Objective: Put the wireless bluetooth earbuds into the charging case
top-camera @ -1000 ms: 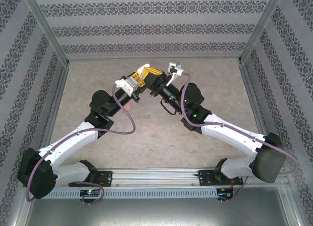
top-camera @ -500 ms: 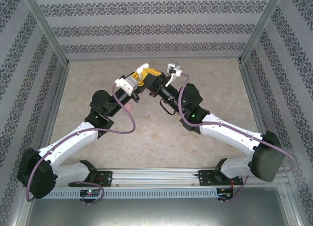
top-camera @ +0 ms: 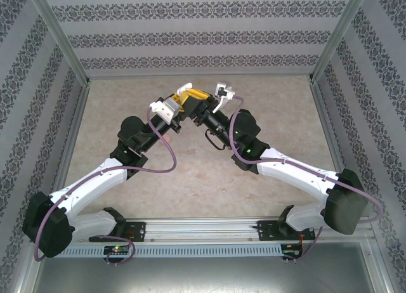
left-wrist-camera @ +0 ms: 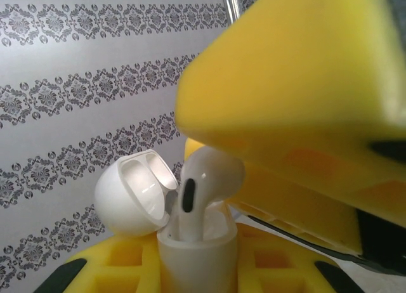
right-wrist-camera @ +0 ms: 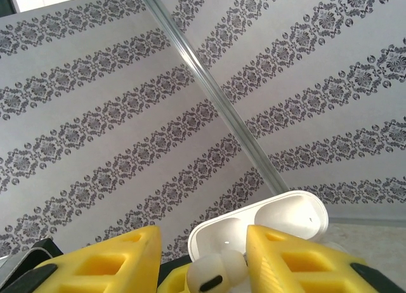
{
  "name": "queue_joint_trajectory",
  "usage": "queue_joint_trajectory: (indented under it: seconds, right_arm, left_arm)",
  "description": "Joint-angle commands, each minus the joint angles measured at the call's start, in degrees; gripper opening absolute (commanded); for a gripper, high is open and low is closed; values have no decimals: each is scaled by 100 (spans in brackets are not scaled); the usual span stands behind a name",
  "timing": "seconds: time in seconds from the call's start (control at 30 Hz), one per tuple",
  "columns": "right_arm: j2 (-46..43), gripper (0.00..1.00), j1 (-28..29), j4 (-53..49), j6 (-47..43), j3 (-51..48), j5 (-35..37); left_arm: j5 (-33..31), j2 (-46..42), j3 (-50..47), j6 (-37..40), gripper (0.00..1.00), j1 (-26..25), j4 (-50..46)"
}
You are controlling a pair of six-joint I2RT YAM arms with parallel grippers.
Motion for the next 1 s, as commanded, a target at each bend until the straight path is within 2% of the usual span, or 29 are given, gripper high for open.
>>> queue_joint_trajectory:
  seconds: [0.0,0.07,0.3,0.47,0.63,0.7,0.8,0.87,0.97]
  right_arm:
    - [62,41,34,-470,128,68,216]
    - [66,42,17,-464,173,69,215]
    - [101,55,-4,-483,284,104,210]
    - [177,55,-49,-519,328,196,209]
    - [251,58,-305,-749,425,68,485]
    - [147,60,-585,-1033,707,-263,524]
    - [-352,60,-763,-2353,1080,-775,609]
    - [-723,60,-680,-3051,1299,-1089,621]
    - [-1017,60,-520,-4154,1436,-1220,665]
  left_arm:
    - [164,-155,148,-148,0,-96,596]
    - [155,-171,143,-149,0,-96,603]
    - [155,-184,142,-153,0,-96,595]
    - [141,-175,133,-207,0,-98,630]
    - [-716,184,122,-666,0,-96,595]
    - [-1121,371,-107,-625,0,-79,792]
    - [-1638,194,-280,-774,0,-31,269]
    - [-1683,-33,-402,-1097,0,50,72]
    - [-1620,-276,-452,-1100,0,86,-223]
